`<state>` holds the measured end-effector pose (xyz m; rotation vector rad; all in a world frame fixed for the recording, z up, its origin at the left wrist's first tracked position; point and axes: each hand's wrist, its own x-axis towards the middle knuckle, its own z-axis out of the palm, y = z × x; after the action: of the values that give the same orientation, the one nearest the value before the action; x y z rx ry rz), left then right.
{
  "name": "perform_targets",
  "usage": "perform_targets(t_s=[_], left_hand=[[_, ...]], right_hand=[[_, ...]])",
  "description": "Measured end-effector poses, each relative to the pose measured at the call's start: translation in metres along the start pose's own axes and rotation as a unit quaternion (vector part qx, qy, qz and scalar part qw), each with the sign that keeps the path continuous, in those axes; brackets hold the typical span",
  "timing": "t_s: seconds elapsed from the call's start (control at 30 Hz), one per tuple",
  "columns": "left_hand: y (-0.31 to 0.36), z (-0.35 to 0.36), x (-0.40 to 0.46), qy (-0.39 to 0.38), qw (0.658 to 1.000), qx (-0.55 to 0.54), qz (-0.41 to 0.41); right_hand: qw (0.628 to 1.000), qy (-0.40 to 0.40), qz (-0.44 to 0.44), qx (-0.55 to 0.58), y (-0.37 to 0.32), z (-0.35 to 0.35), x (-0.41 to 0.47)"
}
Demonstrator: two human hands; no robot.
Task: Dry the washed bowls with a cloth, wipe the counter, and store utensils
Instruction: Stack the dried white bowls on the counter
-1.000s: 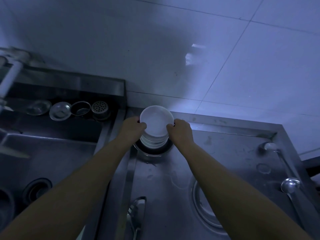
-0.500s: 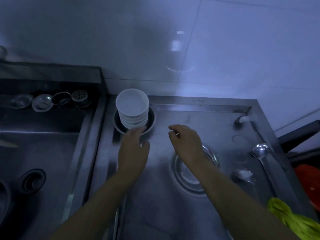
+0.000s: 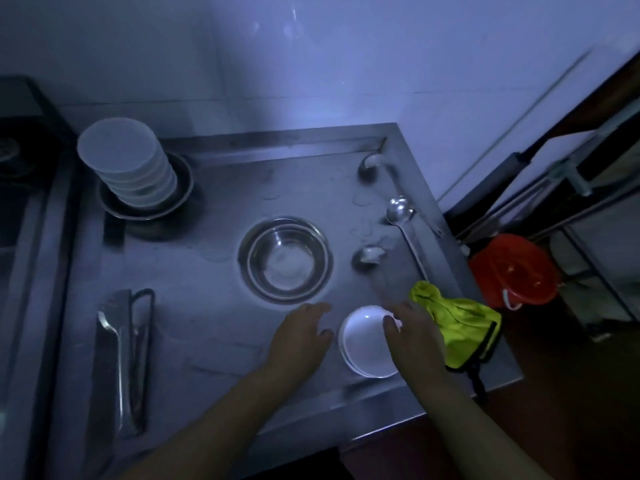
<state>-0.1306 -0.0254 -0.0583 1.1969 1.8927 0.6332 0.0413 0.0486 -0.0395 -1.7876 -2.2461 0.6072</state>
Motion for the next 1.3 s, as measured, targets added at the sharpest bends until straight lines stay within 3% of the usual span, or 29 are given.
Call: perform_targets(t_s=[0.13,0.27,0.43,0.6,0.97,1.2,1.3], left_hand=[[0.008,0.033,-0.003,-0.057,0.997,0.018,-0.046],[0.013,0.046,-0.002,-0.073,0.995,-0.009,-0.073],[0.011,0.047,-0.004,-0.068,0.992,-0.053,-0.089],[0.005,0.019,-0.001,-0.037,0.992,-0.081,-0.084],[-0.015,-0.151,0.014,0.137,0.979,-0.140,-0.057],[-0.057,-0.272,0.034,0.273,0.938,-0.209,-0.034],[-0.074,-0.313,0.050,0.322,0.916,-0.234,-0.050]], right_hand=[[0.992,-0.082,-0.014,-0.090,0.047,0.002,-0.010],[0.993,-0.085,0.059,0.062,0.050,0.006,-0.020],[0.990,-0.065,0.103,0.070,0.045,0.014,-0.019],[0.991,-0.067,0.081,0.082,0.016,0.018,-0.008],[0.991,-0.037,-0.077,0.103,-0.158,0.026,0.073],[0.972,0.006,-0.209,0.106,-0.300,0.048,0.132],[0.967,-0.002,-0.221,0.130,-0.350,0.061,0.150]])
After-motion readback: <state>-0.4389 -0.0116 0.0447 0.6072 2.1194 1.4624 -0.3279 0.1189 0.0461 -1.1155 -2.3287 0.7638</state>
